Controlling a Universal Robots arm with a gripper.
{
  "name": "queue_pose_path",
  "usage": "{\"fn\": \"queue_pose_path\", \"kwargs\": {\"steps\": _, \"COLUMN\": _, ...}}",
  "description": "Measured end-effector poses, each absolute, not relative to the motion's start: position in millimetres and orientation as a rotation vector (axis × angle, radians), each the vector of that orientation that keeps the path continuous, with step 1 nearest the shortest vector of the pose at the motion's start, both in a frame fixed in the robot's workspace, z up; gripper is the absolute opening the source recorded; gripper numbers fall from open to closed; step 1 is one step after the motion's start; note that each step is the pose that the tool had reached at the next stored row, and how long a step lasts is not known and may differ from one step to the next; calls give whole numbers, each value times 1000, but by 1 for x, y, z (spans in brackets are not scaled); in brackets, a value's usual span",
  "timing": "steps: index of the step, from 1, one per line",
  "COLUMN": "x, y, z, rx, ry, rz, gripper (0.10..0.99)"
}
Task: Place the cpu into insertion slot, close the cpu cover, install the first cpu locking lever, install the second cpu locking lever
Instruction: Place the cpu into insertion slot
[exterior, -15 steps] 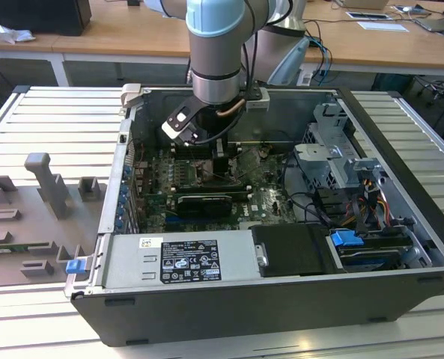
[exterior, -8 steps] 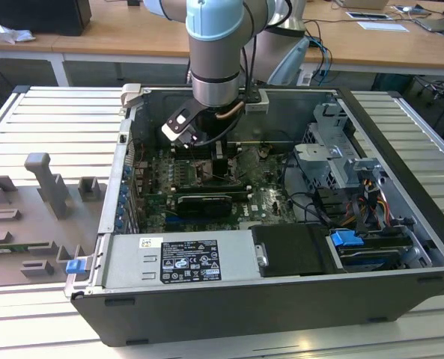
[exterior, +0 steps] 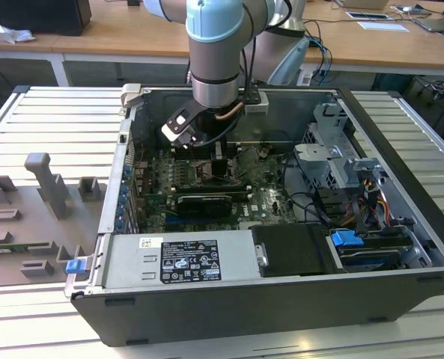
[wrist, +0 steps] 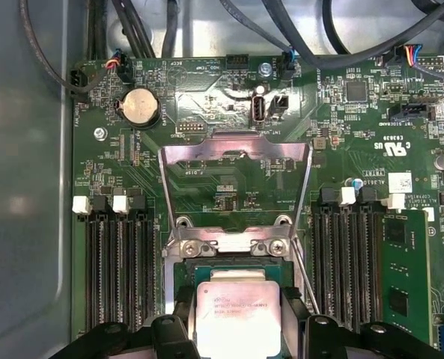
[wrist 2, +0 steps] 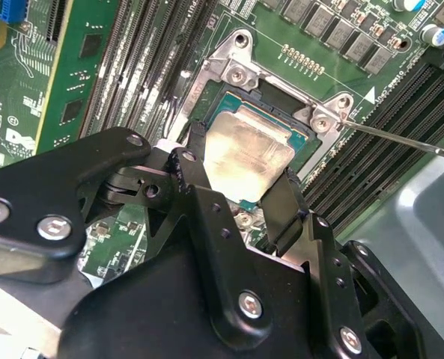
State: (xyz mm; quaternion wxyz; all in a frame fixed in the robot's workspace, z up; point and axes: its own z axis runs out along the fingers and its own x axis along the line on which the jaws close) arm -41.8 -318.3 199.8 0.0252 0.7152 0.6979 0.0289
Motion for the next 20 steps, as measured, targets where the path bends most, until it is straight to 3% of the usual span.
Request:
{"fn": "queue_pose_path", "kwargs": {"steps": 8, "x": -42, "y": -318, "z": 199, "rx": 2212, "ry": 2158, "rz": 89, "gripper": 541}}
{"fn": "queue_pose_path", "kwargs": {"steps": 9, "x": -42, "y": -318, "z": 199, "rx": 2212, "ry": 2158, "rz": 90, "gripper": 612}}
{"fn": "queue_pose_path", "kwargs": {"steps": 11, "x": -42, "y": -318, "z": 199, "rx": 2212, "ry": 2158, "rz": 90, "gripper": 612}}
{"fn": "queue_pose_path", "kwargs": {"steps": 12, "x": -42, "y": -318, "z": 199, "rx": 2212, "ry": 2158, "rz": 90, "gripper": 675}}
{"fn": "queue_pose_path", "kwargs": {"steps": 20, "x": -42, "y": -314, "z": 199, "rx": 2213, "ry": 2159, "rz": 92, "gripper": 675}}
